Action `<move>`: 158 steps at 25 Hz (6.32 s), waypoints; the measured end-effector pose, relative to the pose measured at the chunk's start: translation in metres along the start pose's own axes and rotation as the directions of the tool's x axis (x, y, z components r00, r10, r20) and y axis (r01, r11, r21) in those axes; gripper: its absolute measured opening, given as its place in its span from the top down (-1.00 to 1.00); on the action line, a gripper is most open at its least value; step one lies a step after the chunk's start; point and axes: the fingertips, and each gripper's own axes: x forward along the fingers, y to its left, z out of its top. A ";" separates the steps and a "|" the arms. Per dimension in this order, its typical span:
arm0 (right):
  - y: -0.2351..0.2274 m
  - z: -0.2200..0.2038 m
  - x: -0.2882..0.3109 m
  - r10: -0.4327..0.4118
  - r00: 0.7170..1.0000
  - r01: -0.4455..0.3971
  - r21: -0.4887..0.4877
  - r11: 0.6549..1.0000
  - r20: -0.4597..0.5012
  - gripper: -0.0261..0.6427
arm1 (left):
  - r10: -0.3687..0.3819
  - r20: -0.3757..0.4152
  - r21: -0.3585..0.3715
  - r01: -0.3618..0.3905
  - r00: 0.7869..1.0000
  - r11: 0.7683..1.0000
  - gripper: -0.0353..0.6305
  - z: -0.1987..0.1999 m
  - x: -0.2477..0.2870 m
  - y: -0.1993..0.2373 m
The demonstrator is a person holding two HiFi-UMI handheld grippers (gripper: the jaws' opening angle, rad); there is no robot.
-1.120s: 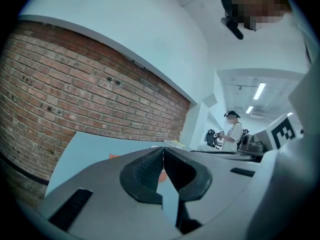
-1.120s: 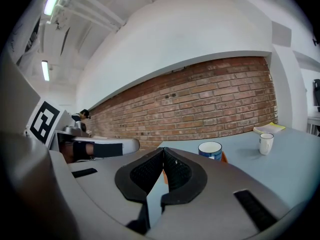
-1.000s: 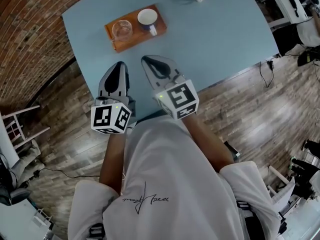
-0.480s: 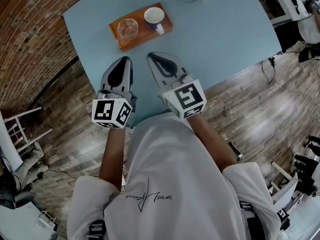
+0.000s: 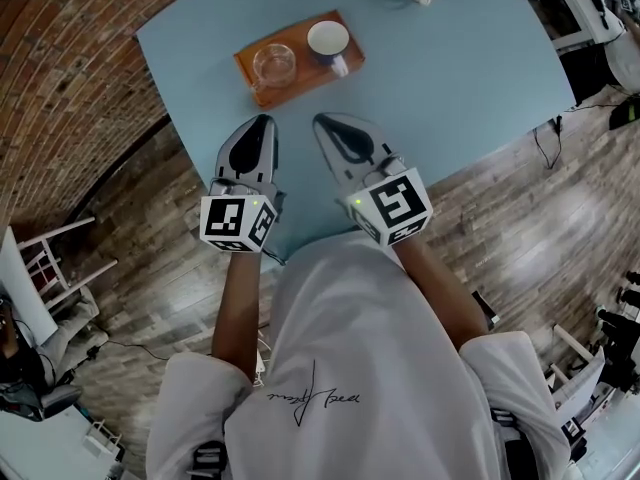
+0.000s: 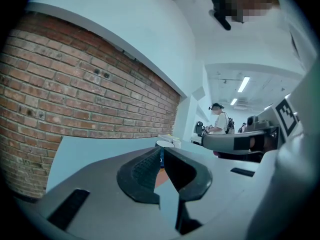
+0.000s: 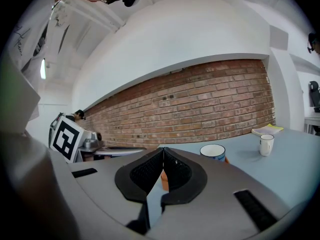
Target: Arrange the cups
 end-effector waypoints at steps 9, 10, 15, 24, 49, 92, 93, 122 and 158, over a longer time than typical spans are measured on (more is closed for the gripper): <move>0.003 -0.010 0.007 0.000 1.000 0.001 0.012 1.000 -0.024 0.86 | -0.045 -0.014 0.034 0.046 0.999 0.998 0.86 -0.008 0.009 0.018; 0.003 -0.011 0.007 -0.002 1.000 0.002 0.014 1.000 -0.028 0.86 | -0.047 -0.017 0.035 0.048 0.999 0.998 0.86 -0.009 0.010 0.021; -0.004 -0.016 0.007 -0.053 0.998 0.054 0.013 0.998 -0.037 0.86 | -0.054 -0.029 0.036 0.055 0.998 0.998 0.86 -0.015 0.015 0.031; -0.011 -0.023 0.011 -0.084 0.994 0.085 0.026 0.996 -0.064 0.86 | -0.058 -0.062 0.089 0.063 0.996 0.994 0.86 -0.027 0.025 0.044; -0.023 -0.049 0.018 -0.089 0.986 0.099 0.064 0.993 -0.144 0.86 | -0.108 -0.168 0.147 0.134 0.980 0.980 0.50 -0.068 0.065 0.080; -0.022 -0.061 0.028 -0.063 0.981 0.076 0.065 0.995 -0.183 0.86 | -0.094 -0.143 0.227 0.125 0.985 0.966 0.73 -0.080 0.080 0.072; -0.023 -0.061 0.027 -0.062 0.981 0.075 0.064 0.995 -0.184 0.86 | -0.086 -0.142 0.228 0.117 0.986 0.967 0.73 -0.080 0.080 0.071; -0.046 -0.037 -0.008 0.080 0.989 -0.075 0.042 0.996 -0.128 0.86 | 0.175 -0.086 0.170 -0.158 0.981 0.973 0.73 -0.063 0.064 0.034; -0.057 -0.027 -0.033 0.288 0.951 -0.288 0.014 0.958 -0.117 0.86 | 0.512 -0.004 0.039 -0.511 0.859 0.859 0.73 -0.058 0.048 0.009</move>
